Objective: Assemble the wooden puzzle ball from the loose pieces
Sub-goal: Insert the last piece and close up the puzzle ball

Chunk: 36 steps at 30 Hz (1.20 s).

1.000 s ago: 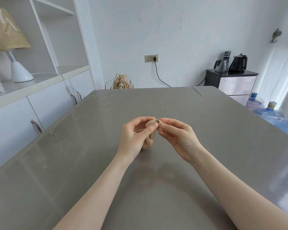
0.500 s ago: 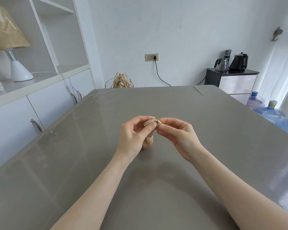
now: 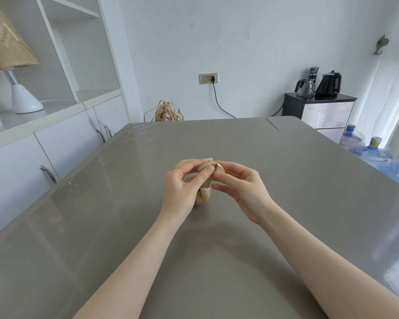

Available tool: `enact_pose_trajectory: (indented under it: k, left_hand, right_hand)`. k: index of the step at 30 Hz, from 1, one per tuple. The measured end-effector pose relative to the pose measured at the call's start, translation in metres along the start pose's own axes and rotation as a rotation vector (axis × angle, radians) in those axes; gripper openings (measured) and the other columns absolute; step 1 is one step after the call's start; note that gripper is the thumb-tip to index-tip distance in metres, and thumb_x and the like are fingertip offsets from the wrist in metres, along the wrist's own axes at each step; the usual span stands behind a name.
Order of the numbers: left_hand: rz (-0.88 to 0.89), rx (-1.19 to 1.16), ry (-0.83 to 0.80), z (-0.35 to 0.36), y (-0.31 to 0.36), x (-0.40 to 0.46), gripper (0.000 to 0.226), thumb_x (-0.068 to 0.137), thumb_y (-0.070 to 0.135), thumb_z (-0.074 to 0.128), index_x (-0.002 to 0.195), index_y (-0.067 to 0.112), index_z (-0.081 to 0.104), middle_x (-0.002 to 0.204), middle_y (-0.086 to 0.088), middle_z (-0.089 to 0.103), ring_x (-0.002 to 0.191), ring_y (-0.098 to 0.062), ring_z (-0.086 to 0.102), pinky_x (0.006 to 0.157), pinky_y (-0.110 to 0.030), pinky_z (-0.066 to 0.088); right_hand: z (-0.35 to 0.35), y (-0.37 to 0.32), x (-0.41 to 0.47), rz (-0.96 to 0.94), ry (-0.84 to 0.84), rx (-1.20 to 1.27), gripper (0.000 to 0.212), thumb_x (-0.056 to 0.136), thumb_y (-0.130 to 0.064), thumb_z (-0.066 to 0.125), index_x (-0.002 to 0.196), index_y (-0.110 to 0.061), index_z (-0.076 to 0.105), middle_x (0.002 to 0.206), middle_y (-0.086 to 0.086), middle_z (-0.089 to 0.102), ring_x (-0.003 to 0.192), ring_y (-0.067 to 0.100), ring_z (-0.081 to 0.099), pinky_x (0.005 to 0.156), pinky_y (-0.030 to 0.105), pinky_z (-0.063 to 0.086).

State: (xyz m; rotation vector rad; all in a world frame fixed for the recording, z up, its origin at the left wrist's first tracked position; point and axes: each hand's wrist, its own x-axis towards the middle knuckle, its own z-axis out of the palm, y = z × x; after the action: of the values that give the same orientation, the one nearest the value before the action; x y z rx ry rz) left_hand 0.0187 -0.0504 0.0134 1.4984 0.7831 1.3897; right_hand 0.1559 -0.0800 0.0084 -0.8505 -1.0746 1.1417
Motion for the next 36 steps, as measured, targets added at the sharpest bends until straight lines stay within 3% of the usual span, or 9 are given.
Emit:
enact_pose_trajectory:
  k: [5, 9, 10, 12, 14, 21, 27, 31, 36]
  left_hand:
    - [0.006, 0.036, -0.045, -0.004, 0.001, 0.003, 0.018, 0.094, 0.015, 0.056, 0.095, 0.007, 0.072, 0.114, -0.004, 0.063, 0.06, 0.003, 0.059, 0.063, -0.021, 0.052]
    - [-0.043, 0.23, -0.123, -0.016, -0.008, 0.013, 0.018, 0.087, 0.024, 0.064, 0.102, 0.028, 0.072, 0.119, 0.006, 0.062, 0.108, -0.004, 0.059, 0.1, -0.023, 0.043]
    - [-0.062, 0.329, -0.144, -0.02, -0.011, 0.014, 0.024, 0.085, 0.021, 0.067, 0.107, 0.031, 0.07, 0.122, 0.009, 0.06, 0.116, -0.004, 0.053, 0.101, -0.012, 0.036]
    - [-0.101, 0.477, -0.186, -0.025, -0.015, 0.016, 0.042, 0.079, 0.014, 0.072, 0.117, 0.03, 0.065, 0.126, 0.012, 0.055, 0.119, 0.001, 0.044, 0.082, 0.01, 0.025]
    - [-0.131, 0.531, -0.231, -0.031, -0.018, 0.017, 0.055, 0.074, 0.008, 0.074, 0.123, 0.029, 0.06, 0.127, 0.011, 0.052, 0.118, 0.0, 0.042, 0.072, 0.012, 0.022]
    - [-0.183, 0.549, -0.32, -0.034, -0.027, 0.016, 0.066, 0.069, -0.003, 0.072, 0.127, 0.027, 0.057, 0.127, 0.006, 0.05, 0.095, 0.022, 0.046, 0.071, 0.004, 0.037]
    - [-0.172, 0.578, -0.309, -0.032, -0.032, 0.016, 0.063, 0.069, -0.002, 0.073, 0.124, 0.025, 0.059, 0.12, 0.003, 0.056, 0.096, 0.009, 0.053, 0.072, 0.002, 0.038]
    - [-0.162, 0.578, -0.266, -0.03, -0.036, 0.015, 0.061, 0.064, 0.01, 0.082, 0.117, 0.032, 0.06, 0.117, 0.003, 0.06, 0.102, -0.009, 0.057, 0.081, -0.014, 0.044]
    - [-0.147, 0.574, -0.235, -0.023, -0.036, 0.011, 0.062, 0.061, 0.017, 0.087, 0.115, 0.031, 0.06, 0.115, 0.005, 0.061, 0.095, -0.006, 0.058, 0.071, -0.006, 0.043]
  right_hand:
    - [0.002, 0.0, 0.002, -0.04, 0.047, -0.019, 0.016, 0.089, -0.005, 0.06, 0.101, -0.006, 0.07, 0.096, 0.007, 0.071, 0.087, 0.014, 0.066, 0.074, 0.024, 0.053]
    - [0.0, 0.001, 0.002, -0.033, 0.1, 0.013, 0.012, 0.092, -0.007, 0.056, 0.091, -0.011, 0.068, 0.09, 0.003, 0.07, 0.079, 0.014, 0.065, 0.069, 0.022, 0.053]
    - [-0.001, 0.001, 0.002, -0.023, 0.116, 0.022, 0.012, 0.093, -0.008, 0.055, 0.091, -0.01, 0.067, 0.091, 0.005, 0.07, 0.078, 0.015, 0.065, 0.067, 0.022, 0.053]
    - [-0.002, 0.002, 0.003, 0.008, 0.15, 0.028, 0.011, 0.096, -0.01, 0.052, 0.096, -0.006, 0.062, 0.095, 0.01, 0.071, 0.08, 0.019, 0.068, 0.065, 0.022, 0.053]
    - [-0.003, 0.003, 0.004, 0.04, 0.174, 0.054, 0.011, 0.098, -0.012, 0.049, 0.096, -0.006, 0.058, 0.095, 0.011, 0.072, 0.082, 0.022, 0.069, 0.062, 0.022, 0.053]
    - [-0.006, 0.007, 0.005, 0.07, 0.183, 0.084, 0.006, 0.092, -0.002, 0.055, 0.097, -0.004, 0.059, 0.1, 0.023, 0.068, 0.082, 0.021, 0.071, 0.067, 0.019, 0.054]
    - [-0.006, 0.008, 0.005, 0.072, 0.151, 0.084, 0.027, 0.087, 0.014, 0.051, 0.103, -0.005, 0.063, 0.119, 0.025, 0.06, 0.096, 0.024, 0.067, 0.07, 0.018, 0.055]
    - [-0.007, 0.008, 0.005, 0.071, 0.152, 0.096, 0.029, 0.087, 0.012, 0.054, 0.108, -0.004, 0.063, 0.101, 0.02, 0.068, 0.091, 0.02, 0.069, 0.072, 0.019, 0.055]
    - [-0.007, 0.008, 0.004, 0.074, 0.196, 0.065, 0.013, 0.085, 0.007, 0.061, 0.093, -0.003, 0.064, 0.089, 0.012, 0.072, 0.075, 0.014, 0.071, 0.067, 0.017, 0.054]
